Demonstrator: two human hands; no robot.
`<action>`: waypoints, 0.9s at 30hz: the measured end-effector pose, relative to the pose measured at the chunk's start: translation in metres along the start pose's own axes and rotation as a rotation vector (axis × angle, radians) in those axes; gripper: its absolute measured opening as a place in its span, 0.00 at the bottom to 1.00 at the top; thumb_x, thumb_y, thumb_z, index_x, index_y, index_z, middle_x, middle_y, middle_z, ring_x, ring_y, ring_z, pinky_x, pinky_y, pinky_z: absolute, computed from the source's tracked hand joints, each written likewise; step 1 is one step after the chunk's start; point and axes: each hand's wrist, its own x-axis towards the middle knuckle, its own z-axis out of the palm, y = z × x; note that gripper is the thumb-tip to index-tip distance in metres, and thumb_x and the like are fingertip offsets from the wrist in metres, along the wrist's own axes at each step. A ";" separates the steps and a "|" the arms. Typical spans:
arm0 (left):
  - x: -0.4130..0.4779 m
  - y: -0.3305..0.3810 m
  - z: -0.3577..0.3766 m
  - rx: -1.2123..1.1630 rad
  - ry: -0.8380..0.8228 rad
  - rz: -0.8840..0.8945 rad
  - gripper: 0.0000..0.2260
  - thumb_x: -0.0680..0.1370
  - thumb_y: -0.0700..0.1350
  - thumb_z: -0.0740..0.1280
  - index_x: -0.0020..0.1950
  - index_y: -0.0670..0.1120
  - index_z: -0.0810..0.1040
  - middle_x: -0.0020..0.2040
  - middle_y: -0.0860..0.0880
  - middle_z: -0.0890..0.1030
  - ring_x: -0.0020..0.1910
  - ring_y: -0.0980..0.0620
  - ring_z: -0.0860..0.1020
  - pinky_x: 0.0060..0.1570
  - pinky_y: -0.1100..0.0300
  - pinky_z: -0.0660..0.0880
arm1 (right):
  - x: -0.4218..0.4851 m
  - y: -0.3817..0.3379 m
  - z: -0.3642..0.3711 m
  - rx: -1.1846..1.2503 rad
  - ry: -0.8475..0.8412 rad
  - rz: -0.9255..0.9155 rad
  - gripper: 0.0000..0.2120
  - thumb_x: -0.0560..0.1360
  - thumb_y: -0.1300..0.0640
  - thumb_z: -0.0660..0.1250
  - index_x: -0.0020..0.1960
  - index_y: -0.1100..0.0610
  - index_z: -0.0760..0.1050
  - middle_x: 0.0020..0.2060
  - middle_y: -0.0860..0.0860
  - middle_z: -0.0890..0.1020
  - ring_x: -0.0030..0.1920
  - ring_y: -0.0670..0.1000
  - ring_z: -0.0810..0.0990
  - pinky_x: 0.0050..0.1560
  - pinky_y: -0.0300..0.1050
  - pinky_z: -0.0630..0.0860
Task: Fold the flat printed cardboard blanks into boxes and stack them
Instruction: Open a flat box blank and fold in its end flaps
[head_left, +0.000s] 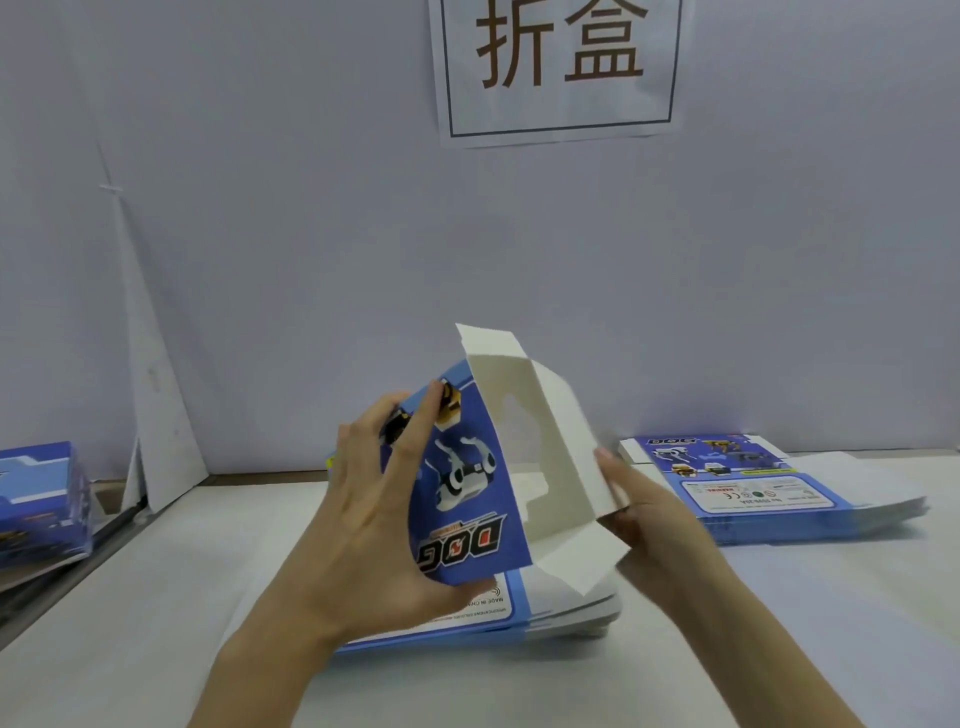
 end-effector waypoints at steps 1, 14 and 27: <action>-0.002 -0.008 0.002 0.059 0.031 0.034 0.53 0.60 0.61 0.76 0.76 0.58 0.47 0.72 0.54 0.53 0.70 0.49 0.63 0.58 0.57 0.76 | -0.002 -0.006 -0.002 -0.073 0.060 -0.153 0.08 0.76 0.57 0.66 0.51 0.60 0.80 0.44 0.57 0.85 0.46 0.53 0.83 0.37 0.50 0.83; -0.001 -0.011 0.017 0.360 0.116 0.008 0.53 0.58 0.68 0.70 0.77 0.52 0.53 0.68 0.44 0.62 0.67 0.47 0.58 0.61 0.32 0.68 | -0.010 -0.013 0.000 -0.632 0.204 -0.923 0.12 0.78 0.56 0.64 0.54 0.42 0.81 0.41 0.36 0.84 0.41 0.40 0.78 0.40 0.30 0.76; 0.002 -0.008 0.016 0.392 0.216 0.158 0.54 0.56 0.65 0.72 0.76 0.52 0.52 0.69 0.41 0.60 0.69 0.44 0.58 0.65 0.32 0.58 | -0.012 -0.028 0.001 -0.111 -0.085 -0.264 0.11 0.74 0.53 0.65 0.53 0.54 0.80 0.41 0.50 0.85 0.38 0.47 0.83 0.33 0.42 0.80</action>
